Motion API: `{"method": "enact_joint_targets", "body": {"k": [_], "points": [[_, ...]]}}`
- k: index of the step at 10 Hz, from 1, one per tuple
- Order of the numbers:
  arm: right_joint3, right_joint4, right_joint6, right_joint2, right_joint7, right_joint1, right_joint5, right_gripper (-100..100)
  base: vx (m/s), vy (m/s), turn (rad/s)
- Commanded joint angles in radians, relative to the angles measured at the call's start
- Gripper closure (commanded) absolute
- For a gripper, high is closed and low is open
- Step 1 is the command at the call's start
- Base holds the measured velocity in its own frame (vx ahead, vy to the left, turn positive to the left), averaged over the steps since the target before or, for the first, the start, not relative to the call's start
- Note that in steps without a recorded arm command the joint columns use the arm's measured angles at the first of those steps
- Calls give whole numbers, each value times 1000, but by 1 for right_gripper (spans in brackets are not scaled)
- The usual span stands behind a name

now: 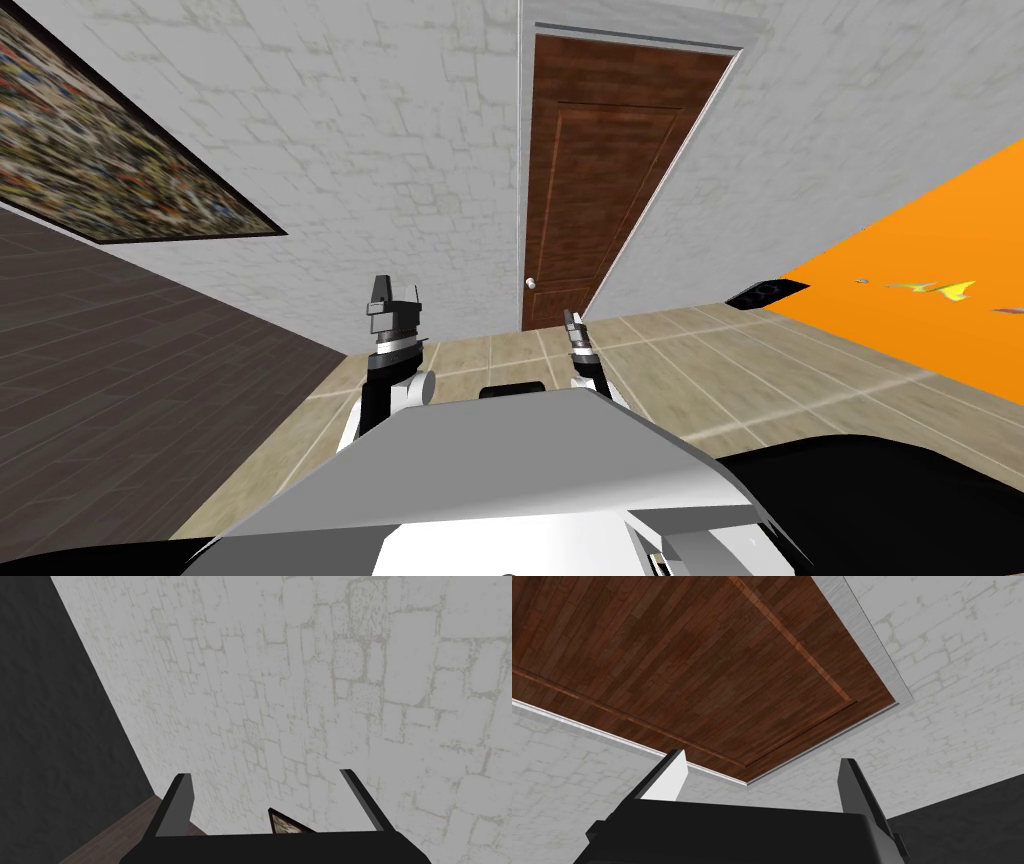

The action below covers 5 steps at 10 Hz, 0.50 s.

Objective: Pull the door open

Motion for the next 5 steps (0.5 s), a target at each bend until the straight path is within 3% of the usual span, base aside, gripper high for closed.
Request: {"method": "enact_joint_targets", "body": {"k": [1,5], "points": [[0,36,-6,-7,41,-4,-2,-100,110,24,56],[0,127,-19,-20,137,-18,-5,-100,106,19,59]]}}
